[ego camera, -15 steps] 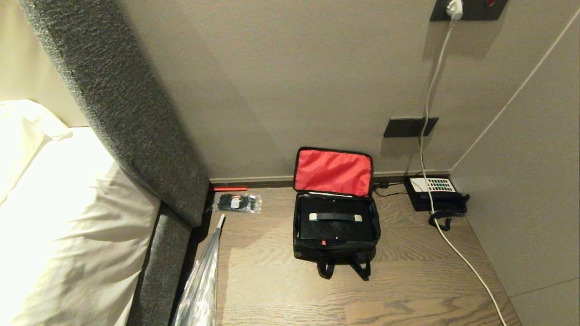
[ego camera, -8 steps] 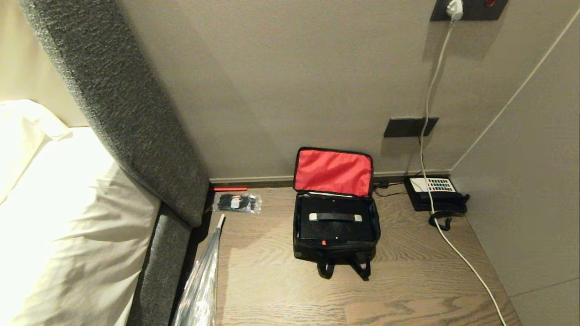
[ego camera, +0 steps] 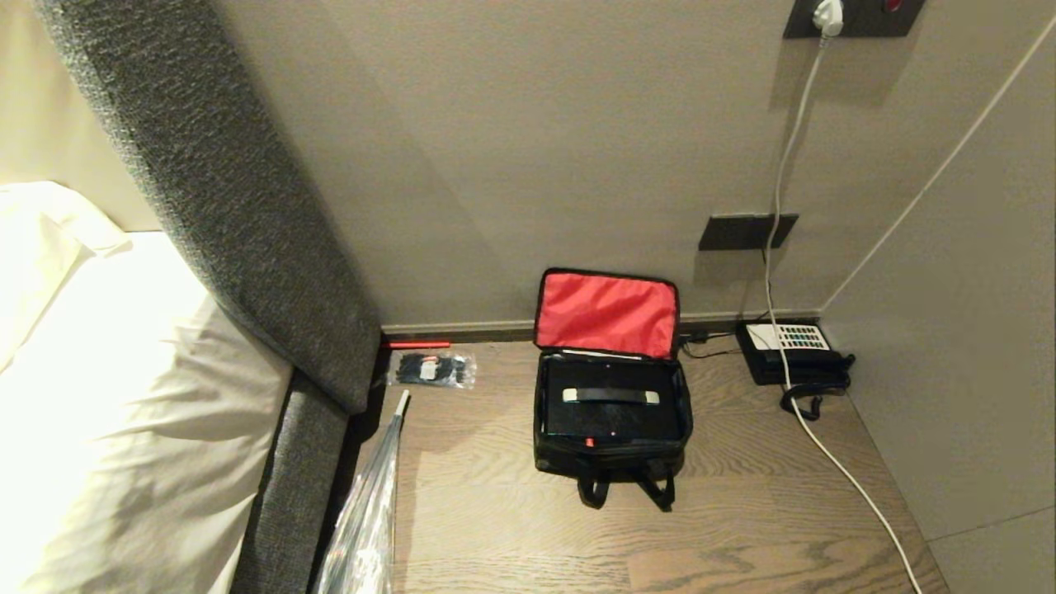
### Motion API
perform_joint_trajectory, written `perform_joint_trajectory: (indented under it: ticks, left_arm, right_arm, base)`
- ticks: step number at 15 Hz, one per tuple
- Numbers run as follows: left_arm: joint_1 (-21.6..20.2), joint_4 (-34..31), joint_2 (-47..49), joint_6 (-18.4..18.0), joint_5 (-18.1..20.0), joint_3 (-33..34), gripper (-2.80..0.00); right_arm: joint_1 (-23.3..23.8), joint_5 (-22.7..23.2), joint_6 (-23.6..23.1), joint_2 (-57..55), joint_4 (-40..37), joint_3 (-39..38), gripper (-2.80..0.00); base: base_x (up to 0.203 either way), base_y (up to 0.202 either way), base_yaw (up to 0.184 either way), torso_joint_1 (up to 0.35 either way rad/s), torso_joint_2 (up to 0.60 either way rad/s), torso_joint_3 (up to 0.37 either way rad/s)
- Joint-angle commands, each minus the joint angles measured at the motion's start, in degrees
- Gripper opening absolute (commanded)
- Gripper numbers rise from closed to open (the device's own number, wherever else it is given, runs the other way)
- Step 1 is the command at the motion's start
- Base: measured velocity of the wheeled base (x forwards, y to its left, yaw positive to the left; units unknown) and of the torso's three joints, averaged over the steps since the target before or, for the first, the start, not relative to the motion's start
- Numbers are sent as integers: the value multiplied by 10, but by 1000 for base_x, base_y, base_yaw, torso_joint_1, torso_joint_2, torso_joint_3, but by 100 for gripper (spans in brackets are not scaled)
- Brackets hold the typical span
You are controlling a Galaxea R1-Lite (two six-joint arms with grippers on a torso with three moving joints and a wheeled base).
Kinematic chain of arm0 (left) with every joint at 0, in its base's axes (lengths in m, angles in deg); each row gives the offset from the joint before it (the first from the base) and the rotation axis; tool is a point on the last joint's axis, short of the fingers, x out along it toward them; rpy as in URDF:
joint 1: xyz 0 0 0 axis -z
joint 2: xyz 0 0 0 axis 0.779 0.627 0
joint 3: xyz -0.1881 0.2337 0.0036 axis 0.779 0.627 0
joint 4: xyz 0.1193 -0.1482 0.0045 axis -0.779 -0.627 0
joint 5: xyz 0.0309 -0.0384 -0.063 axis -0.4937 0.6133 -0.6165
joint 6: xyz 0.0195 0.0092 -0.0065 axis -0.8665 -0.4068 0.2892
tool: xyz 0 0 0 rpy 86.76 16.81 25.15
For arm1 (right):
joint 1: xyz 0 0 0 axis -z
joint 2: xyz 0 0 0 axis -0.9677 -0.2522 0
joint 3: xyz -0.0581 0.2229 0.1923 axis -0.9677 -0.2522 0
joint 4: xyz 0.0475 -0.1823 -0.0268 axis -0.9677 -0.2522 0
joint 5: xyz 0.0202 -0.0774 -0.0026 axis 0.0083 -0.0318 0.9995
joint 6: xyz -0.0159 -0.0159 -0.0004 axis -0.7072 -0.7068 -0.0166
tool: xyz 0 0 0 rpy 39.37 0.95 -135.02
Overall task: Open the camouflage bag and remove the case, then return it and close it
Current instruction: Grip the handle
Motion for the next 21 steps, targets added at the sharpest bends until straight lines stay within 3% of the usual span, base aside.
perform_joint_trajectory:
  ticks: [1, 4, 6, 9, 12, 16, 17, 19, 21]
  left_arm:
    - [0, 0, -1, 0, 0, 0, -280]
    - [0, 0, -1, 0, 0, 0, -280]
    - [0, 0, -1, 0, 0, 0, -280]
    - [0, 0, -1, 0, 0, 0, -280]
    - [0, 0, -1, 0, 0, 0, -280]
    - [0, 0, -1, 0, 0, 0, -280]
    - [0, 0, -1, 0, 0, 0, -280]
    - [0, 0, -1, 0, 0, 0, -280]
    - [0, 0, -1, 0, 0, 0, -280]
  right_arm:
    - [0, 7, 0, 17, -77, 101, -280]
    - [0, 43, 3, 17, -341, 371, -280]
    - [0, 64, 5, 10, -504, 470, -280]
    - [-8, 61, 49, -115, -537, 537, -280]
    - [-34, 51, 72, -378, -530, 626, -280]
    - [-61, -11, 27, -676, -425, 733, -280]
    - [-70, -27, 0, -732, -356, 746, -280]
    - [-100, -51, -40, -814, -147, 739, -280]
    - [-136, -93, -69, -891, 47, 672, -280]
  base:
    - [0, 0, 0, 0, 0, 0]
    - [0, 0, 0, 0, 0, 0]
    - [0, 0, 0, 0, 0, 0]
    - [0, 0, 0, 0, 0, 0]
    - [0, 0, 0, 0, 0, 0]
    - [0, 0, 0, 0, 0, 0]
    - [0, 0, 0, 0, 0, 0]
    - [0, 0, 0, 0, 0, 0]
    - [0, 0, 0, 0, 0, 0]
